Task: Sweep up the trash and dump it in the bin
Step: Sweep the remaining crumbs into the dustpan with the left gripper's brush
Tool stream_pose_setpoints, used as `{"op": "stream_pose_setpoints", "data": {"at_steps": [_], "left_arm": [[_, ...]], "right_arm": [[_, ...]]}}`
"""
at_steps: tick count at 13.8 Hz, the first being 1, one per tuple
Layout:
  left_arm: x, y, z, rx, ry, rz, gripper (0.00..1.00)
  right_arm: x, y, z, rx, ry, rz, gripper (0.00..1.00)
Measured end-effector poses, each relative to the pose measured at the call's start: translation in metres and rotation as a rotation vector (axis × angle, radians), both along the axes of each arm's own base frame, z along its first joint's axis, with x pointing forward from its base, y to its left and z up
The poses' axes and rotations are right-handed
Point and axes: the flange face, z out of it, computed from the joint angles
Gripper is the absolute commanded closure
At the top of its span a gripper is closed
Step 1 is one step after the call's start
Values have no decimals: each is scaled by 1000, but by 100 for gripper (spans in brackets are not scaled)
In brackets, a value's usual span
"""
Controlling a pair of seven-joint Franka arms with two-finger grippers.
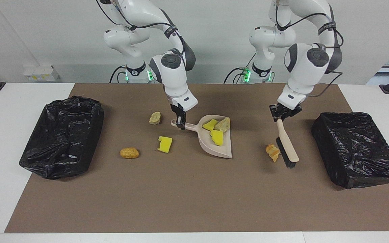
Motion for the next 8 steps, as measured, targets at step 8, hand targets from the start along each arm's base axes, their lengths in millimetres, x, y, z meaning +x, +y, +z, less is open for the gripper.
{"op": "stream_pose_setpoints", "data": {"at_steps": [8], "left_arm": [[14,15,-70,67,118,-77,100]], "right_arm": [[17,16,-6,-71,57,21,100]]}}
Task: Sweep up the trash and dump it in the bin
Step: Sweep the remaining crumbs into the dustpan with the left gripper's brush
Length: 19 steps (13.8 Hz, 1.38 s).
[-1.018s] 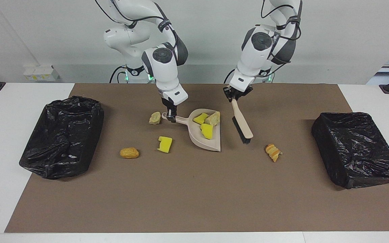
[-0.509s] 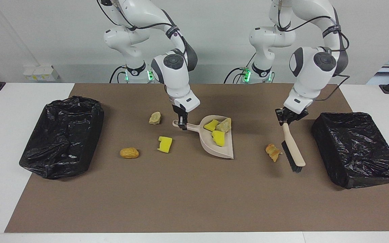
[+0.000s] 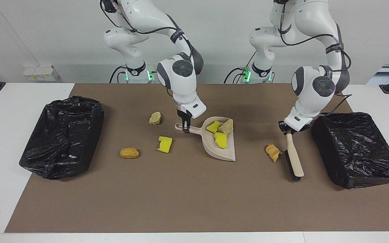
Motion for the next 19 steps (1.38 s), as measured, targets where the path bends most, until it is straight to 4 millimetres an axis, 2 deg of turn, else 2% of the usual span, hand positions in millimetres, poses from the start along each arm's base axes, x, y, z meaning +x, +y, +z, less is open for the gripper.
{"op": "stream_pose_setpoints", "data": {"at_steps": [2,4,6,10,12,16,19], "left_arm": [[-8,-10,-3,1,11,-20,100],[-16,-31,-4,4,16,-40,100],[-29,-67,-6,16,23,-47,100],[-71,-155,-4,-32,64,-13,100],[-89,-188,-1,-66,78,3,100],[-116,-232,4,-64,77,22,100],[-129,-254,14,-81,75,51,100]], "right_arm": [[-2,-2,-2,-26,18,6,100],[-4,-4,-4,-43,33,9,100],[-5,-4,-5,-49,41,9,100],[-6,-5,-6,-56,50,-1,100],[-7,-6,-8,-59,56,-9,100],[-3,-17,-11,-66,62,-29,100],[2,-33,-10,-67,62,-55,100]]}}
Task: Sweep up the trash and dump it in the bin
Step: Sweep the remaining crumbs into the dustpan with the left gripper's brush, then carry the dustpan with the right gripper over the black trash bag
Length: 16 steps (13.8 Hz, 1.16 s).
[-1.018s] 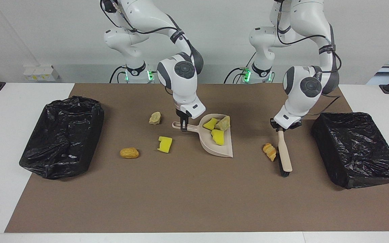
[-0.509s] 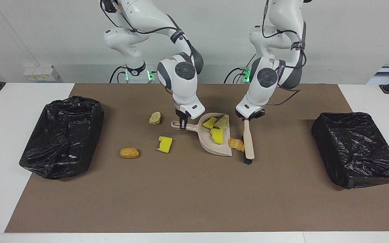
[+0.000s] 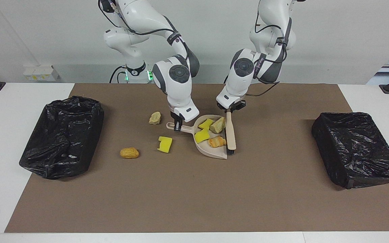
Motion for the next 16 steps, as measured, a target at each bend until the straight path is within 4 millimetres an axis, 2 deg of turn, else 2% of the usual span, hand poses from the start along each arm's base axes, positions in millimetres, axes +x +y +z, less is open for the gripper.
{"op": "stream_pose_setpoints", "data": {"at_steps": [3,5,8,12,14,16], "left_arm": [[-7,-23,15,-10,-20,45,100],[-2,-27,26,-21,-37,63,100],[7,-19,52,-20,-33,82,100],[5,1,88,-2,-14,109,100],[8,12,95,2,-15,125,100],[12,19,94,4,-12,140,100]], "right_arm": [[-3,-11,5,-4,-3,-7,100],[-1,-21,10,-2,-8,-1,100],[4,-36,21,5,-20,31,100],[11,-69,44,5,-25,26,100],[17,-94,56,8,-27,45,100],[25,-125,66,30,-22,53,100]]}}
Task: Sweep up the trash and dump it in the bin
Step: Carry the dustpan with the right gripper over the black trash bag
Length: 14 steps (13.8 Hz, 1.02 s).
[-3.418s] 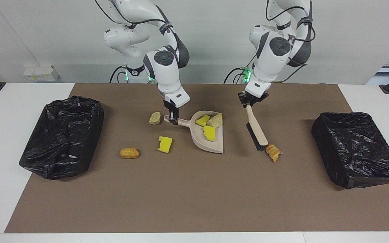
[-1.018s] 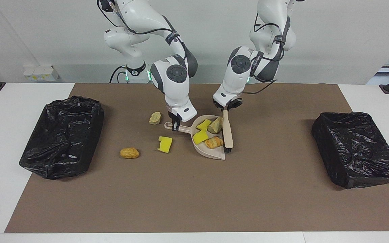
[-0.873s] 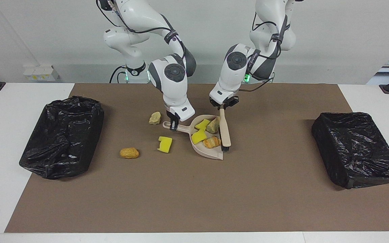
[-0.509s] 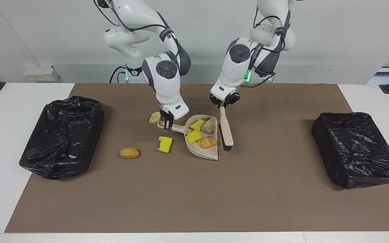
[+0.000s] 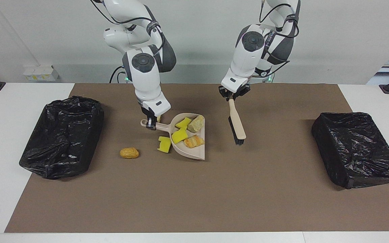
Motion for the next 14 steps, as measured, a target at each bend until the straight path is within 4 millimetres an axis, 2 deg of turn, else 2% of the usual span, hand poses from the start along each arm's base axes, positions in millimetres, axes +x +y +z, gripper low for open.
{"op": "stream_pose_setpoints", "data": {"at_steps": [2,7,10,14], "left_arm": [[1,2,-1,2,3,4,100],[-2,0,-2,6,10,-2,100],[-4,-2,-4,9,14,-8,100],[-14,-15,-7,19,20,-5,100]], "right_arm": [[12,-43,13,39,11,4,100],[27,-171,49,80,20,-15,100],[26,-234,67,82,1,-30,100],[10,-331,76,79,-24,-22,100]]}}
